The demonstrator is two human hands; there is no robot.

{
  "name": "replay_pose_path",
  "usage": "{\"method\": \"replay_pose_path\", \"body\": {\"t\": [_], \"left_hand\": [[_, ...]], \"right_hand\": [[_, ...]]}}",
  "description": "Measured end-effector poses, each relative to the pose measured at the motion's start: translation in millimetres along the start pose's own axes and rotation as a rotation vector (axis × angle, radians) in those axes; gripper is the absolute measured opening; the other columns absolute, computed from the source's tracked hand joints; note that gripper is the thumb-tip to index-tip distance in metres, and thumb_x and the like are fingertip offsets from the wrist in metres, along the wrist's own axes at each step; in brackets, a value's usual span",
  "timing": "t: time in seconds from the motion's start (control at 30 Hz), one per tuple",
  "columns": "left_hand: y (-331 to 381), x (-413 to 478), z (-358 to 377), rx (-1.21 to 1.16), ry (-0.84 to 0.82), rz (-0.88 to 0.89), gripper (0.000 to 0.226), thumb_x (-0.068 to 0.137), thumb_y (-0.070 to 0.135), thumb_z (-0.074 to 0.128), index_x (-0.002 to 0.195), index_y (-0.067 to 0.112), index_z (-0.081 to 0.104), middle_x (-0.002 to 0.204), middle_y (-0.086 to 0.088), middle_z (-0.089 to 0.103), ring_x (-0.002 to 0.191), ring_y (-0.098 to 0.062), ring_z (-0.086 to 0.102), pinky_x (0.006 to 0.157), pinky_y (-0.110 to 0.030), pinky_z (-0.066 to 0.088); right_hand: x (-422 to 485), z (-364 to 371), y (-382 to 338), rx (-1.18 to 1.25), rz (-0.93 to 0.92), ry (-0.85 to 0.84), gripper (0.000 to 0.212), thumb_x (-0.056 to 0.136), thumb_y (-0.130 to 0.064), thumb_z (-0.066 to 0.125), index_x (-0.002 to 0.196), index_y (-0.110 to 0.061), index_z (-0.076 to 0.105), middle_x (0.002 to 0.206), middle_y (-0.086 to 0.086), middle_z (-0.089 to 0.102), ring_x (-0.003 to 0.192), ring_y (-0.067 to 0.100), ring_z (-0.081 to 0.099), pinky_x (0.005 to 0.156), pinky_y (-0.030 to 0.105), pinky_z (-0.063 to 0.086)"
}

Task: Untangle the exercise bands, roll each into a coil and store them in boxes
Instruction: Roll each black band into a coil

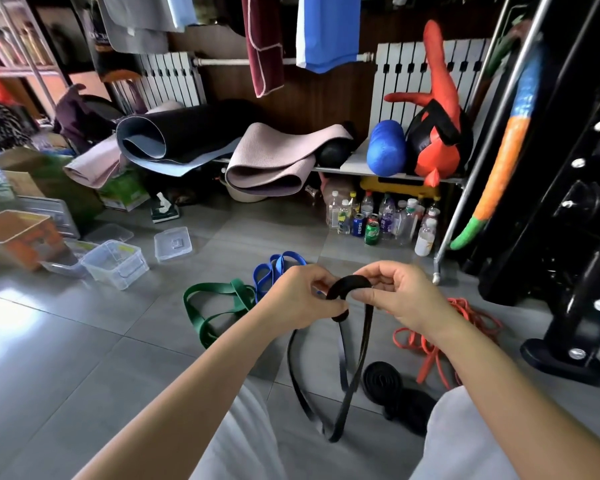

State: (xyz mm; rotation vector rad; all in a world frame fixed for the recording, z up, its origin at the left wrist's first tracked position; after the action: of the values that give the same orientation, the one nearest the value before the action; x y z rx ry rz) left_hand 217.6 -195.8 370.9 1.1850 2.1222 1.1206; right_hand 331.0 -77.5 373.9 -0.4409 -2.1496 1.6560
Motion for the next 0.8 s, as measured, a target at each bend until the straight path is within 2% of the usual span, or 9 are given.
{"method": "replay_pose_path", "body": {"t": [0.07, 0.13, 0.2, 0.3, 0.43, 0.5, 0.63, 0.73, 0.8], "left_hand": [[2.5, -3.2, 2.3, -0.049, -0.026, 0.014, 0.026, 0.071, 0.023, 0.075, 0.079, 0.045, 0.062, 0.074, 0.018, 0.067, 0.062, -0.011, 0.065, 0.05, -0.02, 0.047], [4.8, -5.4, 3.3, -0.057, -0.054, 0.029, 0.028, 0.074, 0.021, 0.075, 0.081, 0.046, 0.064, 0.077, 0.019, 0.068, 0.065, -0.005, 0.066, 0.051, -0.016, 0.049], [5.7, -7.2, 2.7, -0.072, -0.058, 0.03, 0.024, 0.074, 0.023, 0.078, 0.079, 0.042, 0.065, 0.075, 0.023, 0.067, 0.064, 0.003, 0.063, 0.052, -0.014, 0.049], [3.4, -8.0, 2.8, -0.122, -0.055, 0.018, 0.025, 0.076, 0.018, 0.077, 0.078, 0.041, 0.067, 0.073, 0.023, 0.067, 0.062, 0.002, 0.063, 0.055, -0.015, 0.051], [0.9, -11.0, 0.9, -0.229, -0.015, 0.022, 0.035, 0.077, 0.011, 0.074, 0.071, 0.046, 0.072, 0.075, 0.016, 0.071, 0.066, -0.006, 0.068, 0.065, -0.017, 0.054], [-2.6, -13.3, -0.5, -0.281, 0.032, -0.01, 0.036, 0.076, 0.007, 0.073, 0.071, 0.043, 0.074, 0.076, 0.01, 0.072, 0.072, -0.009, 0.07, 0.071, -0.02, 0.056], [-8.7, -16.1, -0.3, -0.52, 0.092, -0.056, 0.031, 0.079, -0.007, 0.067, 0.071, 0.023, 0.075, 0.079, -0.006, 0.072, 0.075, -0.02, 0.071, 0.073, -0.028, 0.058], [-11.7, -16.3, 2.8, -0.792, 0.072, -0.072, 0.025, 0.084, -0.009, 0.059, 0.074, 0.011, 0.07, 0.081, -0.015, 0.07, 0.077, -0.025, 0.071, 0.069, -0.027, 0.057], [-13.1, -15.9, 7.6, -0.908, 0.03, -0.07, 0.02, 0.087, -0.008, 0.054, 0.083, 0.005, 0.069, 0.087, -0.016, 0.071, 0.081, -0.025, 0.071, 0.07, -0.025, 0.056]], "right_hand": [[-1.0, 2.8, 0.1, 0.031, -0.003, -0.004, 0.023, 0.072, 0.004, 0.073, 0.085, -0.012, 0.065, 0.078, 0.0, 0.067, 0.064, -0.001, 0.06, 0.06, 0.009, 0.046], [-1.9, 4.3, 0.6, 0.041, -0.006, -0.007, 0.023, 0.072, 0.007, 0.073, 0.085, -0.011, 0.065, 0.077, -0.001, 0.067, 0.062, -0.005, 0.06, 0.06, 0.008, 0.046], [-3.6, 4.2, 2.1, 0.023, -0.007, -0.019, 0.025, 0.071, 0.004, 0.075, 0.086, -0.014, 0.066, 0.08, -0.001, 0.069, 0.066, -0.002, 0.062, 0.065, 0.01, 0.049], [-6.7, 1.4, 5.6, -0.035, 0.004, -0.011, 0.028, 0.071, -0.003, 0.078, 0.089, -0.022, 0.068, 0.083, -0.004, 0.07, 0.069, 0.0, 0.062, 0.069, 0.012, 0.05], [-11.6, -3.1, 10.1, -0.271, -0.032, -0.01, 0.019, 0.073, -0.024, 0.079, 0.088, -0.032, 0.07, 0.06, -0.026, 0.062, 0.053, -0.011, 0.052, 0.052, 0.003, 0.036], [-14.9, -4.8, 14.8, -0.342, -0.015, -0.018, 0.016, 0.073, -0.032, 0.078, 0.083, -0.038, 0.069, 0.06, -0.033, 0.059, 0.056, -0.016, 0.051, 0.053, 0.002, 0.035], [-18.0, 1.6, 27.1, -0.159, 0.013, -0.065, 0.019, 0.075, -0.017, 0.077, 0.088, -0.029, 0.07, 0.083, -0.014, 0.073, 0.082, -0.001, 0.066, 0.08, 0.018, 0.048], [-18.6, 7.4, 30.9, 0.054, -0.03, 0.025, 0.028, 0.078, -0.006, 0.072, 0.09, -0.031, 0.069, 0.087, -0.009, 0.074, 0.082, 0.003, 0.067, 0.077, 0.014, 0.05], [-19.5, 13.9, 33.3, 0.203, -0.037, 0.082, 0.026, 0.074, -0.01, 0.073, 0.091, -0.029, 0.07, 0.088, -0.005, 0.074, 0.082, 0.004, 0.067, 0.075, 0.013, 0.05]]}}
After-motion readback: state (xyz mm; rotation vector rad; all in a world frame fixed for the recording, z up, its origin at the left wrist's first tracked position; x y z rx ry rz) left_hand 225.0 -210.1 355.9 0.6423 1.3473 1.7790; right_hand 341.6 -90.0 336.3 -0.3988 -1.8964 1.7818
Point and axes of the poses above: each hand's wrist, its own x-axis towards the middle knuckle, its own z-axis out of the palm, y = z × x, the point moved 4 cm from there along x, towards the middle knuckle
